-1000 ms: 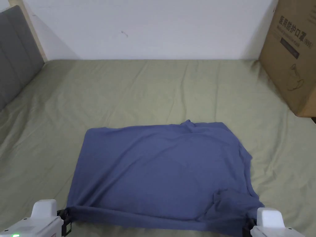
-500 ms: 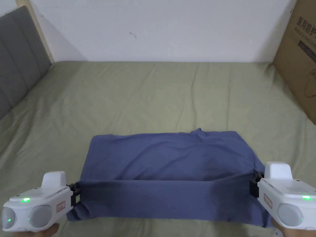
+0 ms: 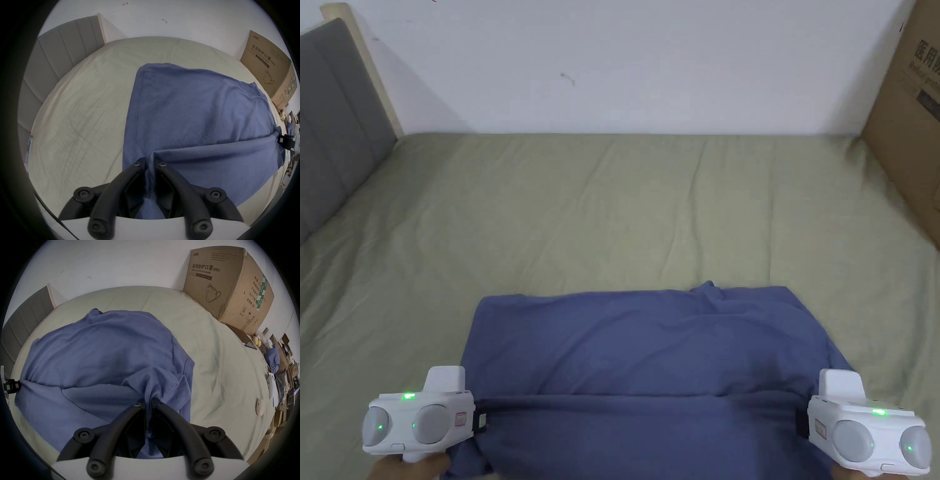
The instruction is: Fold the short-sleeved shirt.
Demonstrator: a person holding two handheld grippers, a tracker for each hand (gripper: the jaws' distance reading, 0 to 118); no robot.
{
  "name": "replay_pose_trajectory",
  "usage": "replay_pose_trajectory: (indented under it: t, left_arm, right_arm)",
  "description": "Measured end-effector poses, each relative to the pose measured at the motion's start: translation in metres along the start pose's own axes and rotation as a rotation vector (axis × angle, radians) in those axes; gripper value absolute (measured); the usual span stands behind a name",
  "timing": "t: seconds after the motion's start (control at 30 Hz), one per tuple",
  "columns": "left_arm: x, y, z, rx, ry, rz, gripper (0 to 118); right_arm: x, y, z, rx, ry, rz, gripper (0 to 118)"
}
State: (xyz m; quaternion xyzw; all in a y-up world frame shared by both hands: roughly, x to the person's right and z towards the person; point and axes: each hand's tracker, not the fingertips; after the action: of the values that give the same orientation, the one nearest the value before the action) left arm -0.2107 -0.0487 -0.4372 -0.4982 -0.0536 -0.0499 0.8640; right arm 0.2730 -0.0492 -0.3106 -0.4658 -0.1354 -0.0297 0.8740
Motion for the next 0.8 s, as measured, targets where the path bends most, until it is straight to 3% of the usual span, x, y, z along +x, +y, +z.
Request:
replay_pose_trajectory:
  t: [0.03, 0.07, 0.1, 0.17, 0.2, 0.4, 0.6, 0.73, 0.8]
  left_arm:
    - [0.002, 0.000, 0.008, 0.003, -0.003, -0.001, 24]
    - [0.004, 0.000, 0.018, 0.003, -0.005, -0.001, 44]
    - [0.004, 0.001, 0.024, 0.005, -0.006, 0.002, 64]
    - [0.005, 0.001, 0.045, 0.064, -0.008, 0.028, 93]
    - [0.000, 0.000, 0.052, 0.114, -0.009, 0.041, 99]
    - [0.018, -0.005, 0.172, 0.443, -0.060, 0.102, 100]
    - [0.026, -0.032, 0.235, 0.742, -0.040, 0.079, 99]
    - [0.043, -0.055, 0.255, 0.850, 0.020, -0.019, 89]
    - [0.049, -0.065, 0.260, 0.871, 0.039, -0.055, 68]
  right_arm:
    - [0.000, 0.000, 0.005, 0.011, 0.002, -0.006, 8]
    - [0.000, 0.001, 0.012, 0.024, -0.002, -0.011, 21]
    - [0.002, 0.003, 0.020, 0.044, -0.004, -0.021, 39]
    - [0.005, 0.008, 0.043, 0.112, 0.003, -0.026, 79]
    - [0.005, 0.010, 0.060, 0.164, 0.002, -0.023, 88]
    - [0.005, 0.020, 0.172, 0.447, 0.062, -0.014, 89]
    - [-0.008, -0.006, 0.257, 0.681, 0.026, -0.016, 88]
    - [-0.018, -0.032, 0.284, 0.769, -0.017, 0.020, 84]
    - [-0.021, -0.042, 0.289, 0.781, -0.036, 0.031, 74]
